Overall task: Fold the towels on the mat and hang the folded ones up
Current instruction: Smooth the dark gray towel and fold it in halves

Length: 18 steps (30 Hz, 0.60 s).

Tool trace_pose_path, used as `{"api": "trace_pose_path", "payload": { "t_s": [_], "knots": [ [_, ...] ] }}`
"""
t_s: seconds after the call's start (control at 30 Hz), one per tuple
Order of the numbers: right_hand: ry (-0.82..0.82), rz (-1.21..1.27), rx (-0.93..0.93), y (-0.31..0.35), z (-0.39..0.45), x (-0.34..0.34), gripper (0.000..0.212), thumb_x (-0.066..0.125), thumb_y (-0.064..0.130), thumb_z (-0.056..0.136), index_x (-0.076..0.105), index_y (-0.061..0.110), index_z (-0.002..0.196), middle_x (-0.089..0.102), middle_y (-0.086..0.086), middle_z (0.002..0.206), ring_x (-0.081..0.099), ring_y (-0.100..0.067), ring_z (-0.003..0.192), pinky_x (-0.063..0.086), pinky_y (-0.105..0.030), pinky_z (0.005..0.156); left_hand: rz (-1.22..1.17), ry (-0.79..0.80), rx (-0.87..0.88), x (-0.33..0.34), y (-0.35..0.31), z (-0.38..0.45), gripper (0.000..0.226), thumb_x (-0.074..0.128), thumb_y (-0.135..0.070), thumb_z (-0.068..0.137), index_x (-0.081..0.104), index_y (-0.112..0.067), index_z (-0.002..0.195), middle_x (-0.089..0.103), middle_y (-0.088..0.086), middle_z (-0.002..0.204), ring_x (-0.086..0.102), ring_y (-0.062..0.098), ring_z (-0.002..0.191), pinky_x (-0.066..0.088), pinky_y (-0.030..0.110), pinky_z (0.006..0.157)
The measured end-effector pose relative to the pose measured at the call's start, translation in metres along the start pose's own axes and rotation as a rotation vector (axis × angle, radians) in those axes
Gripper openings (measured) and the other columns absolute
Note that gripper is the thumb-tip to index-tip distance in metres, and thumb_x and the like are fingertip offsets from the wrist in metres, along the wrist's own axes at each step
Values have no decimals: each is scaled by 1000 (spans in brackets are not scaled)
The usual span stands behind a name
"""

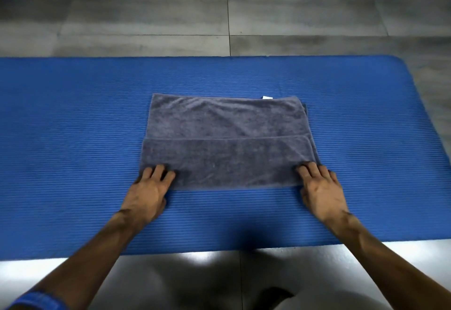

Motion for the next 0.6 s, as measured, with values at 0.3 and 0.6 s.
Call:
{"api": "trace_pose_path", "payload": {
  "t_s": [0.3,0.6],
  "knots": [
    [6,-27,-50,-12,-26,-12,38,38,31,72,64,19,97,63,-2,96,60,-28,82,33,-37,77,-90,123,216,-1,3,-10,55,78,-11,54,67,-16,108,66,8,102,69,32,87,59,39,57],
    [25,277,13,-12,-76,-21,49,47,27,68,50,26,117,56,1,120,53,-27,99,42,-41,78,-145,19,309,-7,-6,-48,36,48,-40,72,60,-26,103,66,-2,101,64,19,92,57,28,73]
  ]
}}
Point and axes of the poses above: each hand's wrist, its own z-axis towards the middle knuckle, its own x-axis out of the palm, y = z × x, the point moved 5 cm from there along z, towards the middle knuckle
